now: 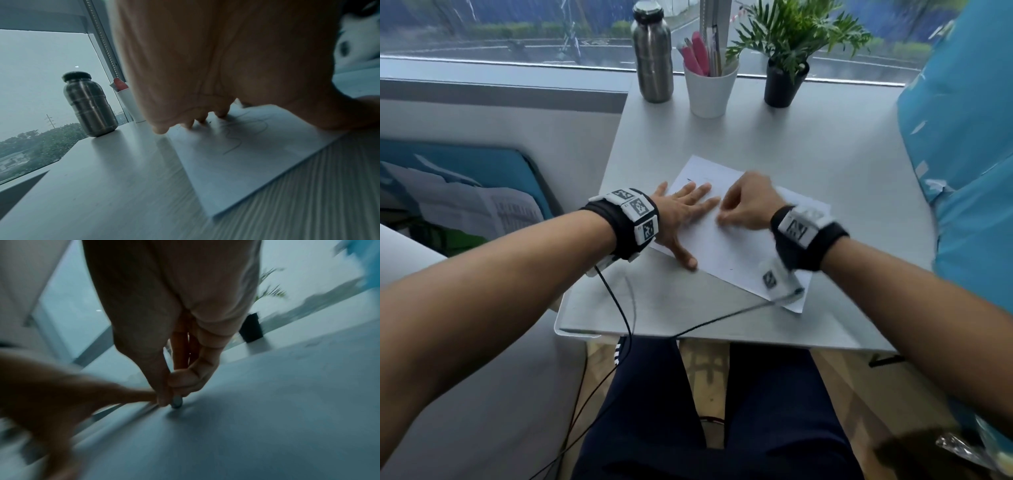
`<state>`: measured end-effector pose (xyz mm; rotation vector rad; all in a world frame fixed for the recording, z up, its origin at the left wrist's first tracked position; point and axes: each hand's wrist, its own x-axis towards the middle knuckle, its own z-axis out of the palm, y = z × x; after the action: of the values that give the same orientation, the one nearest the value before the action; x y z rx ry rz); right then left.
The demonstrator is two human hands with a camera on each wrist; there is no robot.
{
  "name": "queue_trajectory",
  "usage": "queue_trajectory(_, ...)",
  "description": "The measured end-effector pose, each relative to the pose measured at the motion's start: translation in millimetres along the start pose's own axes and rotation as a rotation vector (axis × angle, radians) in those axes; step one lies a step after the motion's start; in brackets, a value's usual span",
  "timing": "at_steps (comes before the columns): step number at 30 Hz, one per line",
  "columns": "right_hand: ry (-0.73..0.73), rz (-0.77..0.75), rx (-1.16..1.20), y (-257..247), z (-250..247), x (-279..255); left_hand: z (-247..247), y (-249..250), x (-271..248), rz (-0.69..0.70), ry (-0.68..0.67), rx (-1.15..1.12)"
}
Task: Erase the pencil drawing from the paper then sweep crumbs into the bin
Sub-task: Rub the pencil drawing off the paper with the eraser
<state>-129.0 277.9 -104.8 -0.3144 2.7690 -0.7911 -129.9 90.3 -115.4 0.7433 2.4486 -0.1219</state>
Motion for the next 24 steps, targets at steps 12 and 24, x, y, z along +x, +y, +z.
queue_trajectory(12, -0.149, -0.112, -0.047, -16, 14, -33, 3, 3, 1, -0.007, 0.007, -0.007)
queue_trajectory(24, -0.05, 0.231, -0.002, 58, -44, -20, 3, 1, 1, -0.002, 0.002, -0.022)
